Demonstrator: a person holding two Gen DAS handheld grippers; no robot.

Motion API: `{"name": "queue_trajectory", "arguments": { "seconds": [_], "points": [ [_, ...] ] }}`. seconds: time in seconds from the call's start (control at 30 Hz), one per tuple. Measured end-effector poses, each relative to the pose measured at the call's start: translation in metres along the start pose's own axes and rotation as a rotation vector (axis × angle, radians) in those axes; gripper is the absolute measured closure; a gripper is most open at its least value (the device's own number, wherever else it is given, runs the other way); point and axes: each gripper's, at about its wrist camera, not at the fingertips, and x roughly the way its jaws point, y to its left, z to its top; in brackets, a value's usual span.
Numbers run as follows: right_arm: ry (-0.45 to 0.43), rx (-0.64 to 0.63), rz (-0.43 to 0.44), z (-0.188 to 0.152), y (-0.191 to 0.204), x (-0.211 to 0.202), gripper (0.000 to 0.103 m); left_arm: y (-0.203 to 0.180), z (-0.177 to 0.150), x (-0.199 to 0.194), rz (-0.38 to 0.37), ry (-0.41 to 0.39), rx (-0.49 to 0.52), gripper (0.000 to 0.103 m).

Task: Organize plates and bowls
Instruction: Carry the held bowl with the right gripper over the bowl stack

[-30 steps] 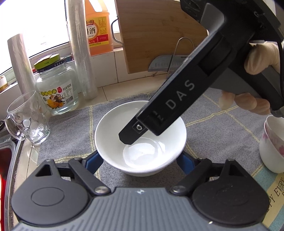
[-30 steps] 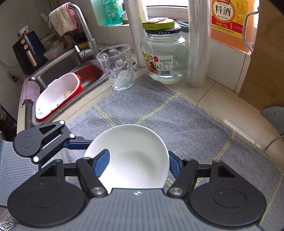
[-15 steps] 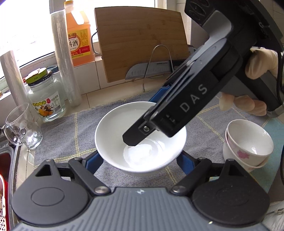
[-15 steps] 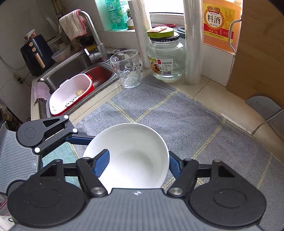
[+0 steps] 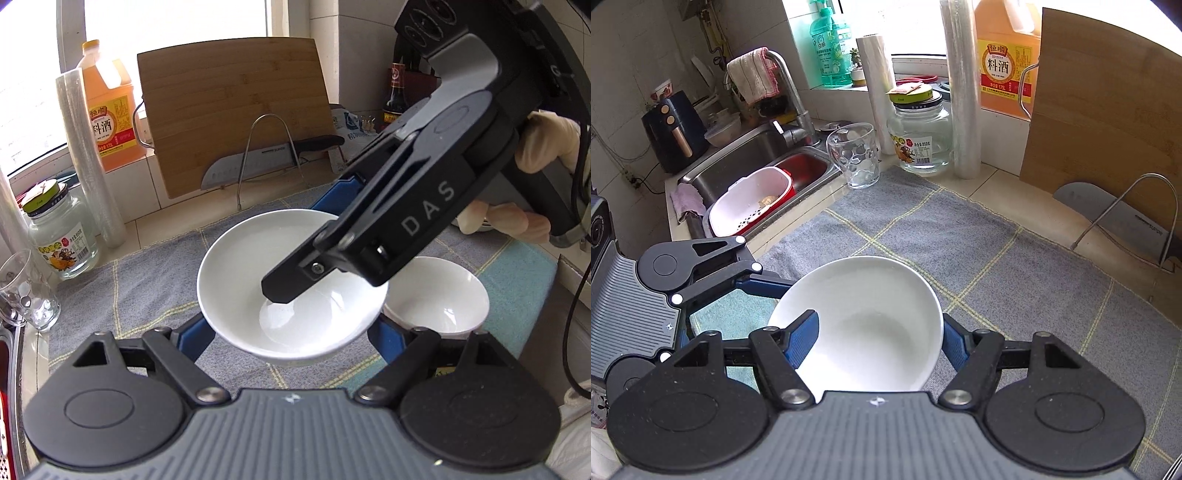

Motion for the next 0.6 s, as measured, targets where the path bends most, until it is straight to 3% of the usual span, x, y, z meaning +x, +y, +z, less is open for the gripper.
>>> {"name": "queue_trajectory", "arguments": {
  "seconds": [0.6],
  "points": [
    [-0.021, 0.124, -0.133, -0.074, -0.033, -0.074, 0.028, -0.079, 0.020, 0.022, -0.174, -0.001, 0.095, 0.015]
  ]
}}
